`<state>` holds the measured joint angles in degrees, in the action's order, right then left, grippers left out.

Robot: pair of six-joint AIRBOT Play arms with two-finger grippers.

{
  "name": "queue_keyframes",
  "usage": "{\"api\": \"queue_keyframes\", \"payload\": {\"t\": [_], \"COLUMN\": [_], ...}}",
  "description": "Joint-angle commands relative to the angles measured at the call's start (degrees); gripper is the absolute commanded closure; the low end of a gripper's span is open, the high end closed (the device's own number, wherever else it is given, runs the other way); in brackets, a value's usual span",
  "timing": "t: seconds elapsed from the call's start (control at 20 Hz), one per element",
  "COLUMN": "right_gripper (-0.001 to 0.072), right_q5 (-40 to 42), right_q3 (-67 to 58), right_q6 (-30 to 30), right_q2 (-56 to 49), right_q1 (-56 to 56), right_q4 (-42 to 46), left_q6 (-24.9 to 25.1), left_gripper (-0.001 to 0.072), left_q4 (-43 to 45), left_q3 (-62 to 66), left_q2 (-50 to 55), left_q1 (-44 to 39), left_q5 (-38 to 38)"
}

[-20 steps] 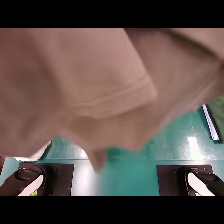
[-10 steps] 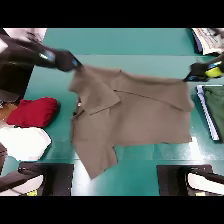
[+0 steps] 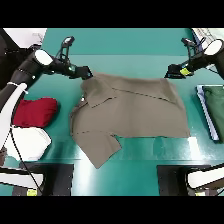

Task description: Fold the shirts.

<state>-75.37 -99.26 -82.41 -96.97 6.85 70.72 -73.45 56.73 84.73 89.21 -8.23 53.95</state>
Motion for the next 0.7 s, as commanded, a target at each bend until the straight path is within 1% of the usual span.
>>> {"api": "queue_keyframes", "payload": {"t": [0.0, 0.05, 0.15, 0.2, 0.3, 0.45, 0.55, 0.65], "right_gripper": [0.0366, 0.0366, 0.0366, 0.0366, 0.0366, 0.0367, 0.0367, 0.0368], "right_q5": [-6.75, -8.94, -9.73, -9.70, -9.07, -5.60, -3.58, -1.84], "right_q3": [-5.38, -4.81, -0.20, 3.08, 10.86, 20.22, 24.55, 27.85], "right_q6": [1.66, 2.97, 4.59, 4.72, 5.70, 7.06, 7.06, 7.06], "right_q2": [-0.68, 0.50, 4.31, 6.58, 11.98, 18.95, 22.69, 25.75], "right_q1": [-1.38, -1.92, -2.91, -3.21, -3.15, -3.04, -3.10, -3.15], "right_q4": [-2.97, -5.25, -8.11, -8.79, -9.68, -9.73, -9.73, -9.75], "left_q6": [-0.31, -0.35, -0.68, -0.76, -1.22, -1.09, -1.11, -1.14], "left_gripper": [0.0106, 0.0106, 0.0106, 0.0106, 0.0106, 0.0106, 0.0106, 0.0106], "left_q4": [0.52, 0.55, 2.10, 2.23, 2.25, 2.45, 1.20, -0.33], "left_q3": [6.14, 6.40, 5.68, 3.30, -6.54, -25.88, -38.49, -48.06], "left_q2": [-0.57, -2.16, -5.31, -7.50, -13.97, -23.08, -28.33, -32.39], "left_q1": [6.08, 8.76, 13.49, 15.47, 18.36, 19.08, 19.08, 19.10], "left_q5": [12.63, 16.63, 24.26, 25.73, 25.11, 24.55, 21.59, 17.03]}}
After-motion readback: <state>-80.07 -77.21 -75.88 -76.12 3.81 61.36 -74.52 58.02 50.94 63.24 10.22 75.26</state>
